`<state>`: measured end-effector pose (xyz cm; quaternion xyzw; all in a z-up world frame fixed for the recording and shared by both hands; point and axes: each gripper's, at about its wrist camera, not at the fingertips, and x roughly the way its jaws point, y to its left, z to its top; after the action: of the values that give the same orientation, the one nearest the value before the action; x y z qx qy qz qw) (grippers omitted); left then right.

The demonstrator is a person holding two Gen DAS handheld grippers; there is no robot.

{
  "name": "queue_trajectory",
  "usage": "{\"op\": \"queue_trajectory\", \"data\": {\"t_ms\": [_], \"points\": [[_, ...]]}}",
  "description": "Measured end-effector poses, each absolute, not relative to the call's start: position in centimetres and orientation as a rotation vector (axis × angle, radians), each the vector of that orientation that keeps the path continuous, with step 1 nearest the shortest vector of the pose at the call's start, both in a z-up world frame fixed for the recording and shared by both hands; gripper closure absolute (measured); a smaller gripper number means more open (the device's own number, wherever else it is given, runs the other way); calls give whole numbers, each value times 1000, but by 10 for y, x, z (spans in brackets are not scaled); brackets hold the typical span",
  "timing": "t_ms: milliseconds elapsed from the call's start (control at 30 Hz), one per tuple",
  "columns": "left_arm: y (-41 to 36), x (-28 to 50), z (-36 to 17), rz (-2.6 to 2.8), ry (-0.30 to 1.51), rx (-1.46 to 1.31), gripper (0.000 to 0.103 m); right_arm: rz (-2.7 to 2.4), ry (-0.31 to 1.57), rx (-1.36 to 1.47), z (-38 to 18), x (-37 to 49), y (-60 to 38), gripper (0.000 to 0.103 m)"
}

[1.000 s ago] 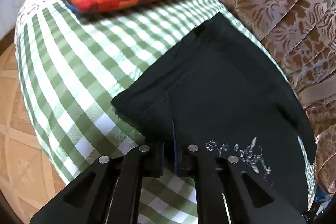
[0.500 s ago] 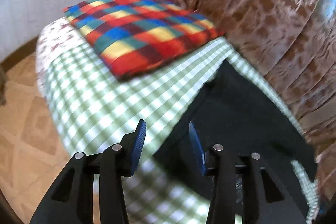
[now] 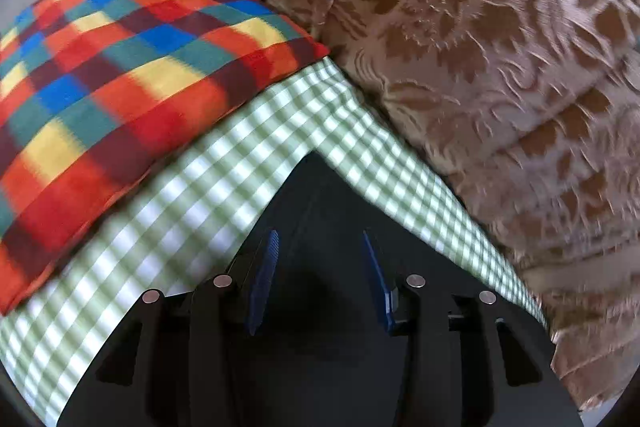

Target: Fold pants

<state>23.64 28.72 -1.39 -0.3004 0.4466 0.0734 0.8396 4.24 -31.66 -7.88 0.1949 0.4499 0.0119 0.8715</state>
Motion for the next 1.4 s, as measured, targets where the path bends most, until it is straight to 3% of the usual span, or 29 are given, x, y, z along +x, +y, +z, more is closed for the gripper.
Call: {"op": "queue_trajectory", "data": {"t_ms": [67,367,400,467,533,900,1133,1300,1400], "points": [[289,265,-23,163,985,-642,53,43,980,413,-88,54,-310,32],[287,340,-71,295,1106,-582,53,34,1010,423,-96,73,-309,22],[281,345,-76,277,1124,-557,70,34,1010,417,-96,73,-309,21],[269,347,-78,275,1135,-455,91,32,1009,414,-97,74,-306,21],[257,340,-68,254,1078,-399,95,35,1010,408,-96,75,-306,21],[212,193,50,-85,627,-300,96,45,996,397,-88,74,-306,25],[206,89,48,-199,584,-340,97,205,977,424,-62,99,-285,35],[206,43,36,-238,574,-377,97,337,1005,487,-53,141,-251,51],[206,25,29,-254,578,-395,97,385,1021,552,-50,174,-235,53]]}}
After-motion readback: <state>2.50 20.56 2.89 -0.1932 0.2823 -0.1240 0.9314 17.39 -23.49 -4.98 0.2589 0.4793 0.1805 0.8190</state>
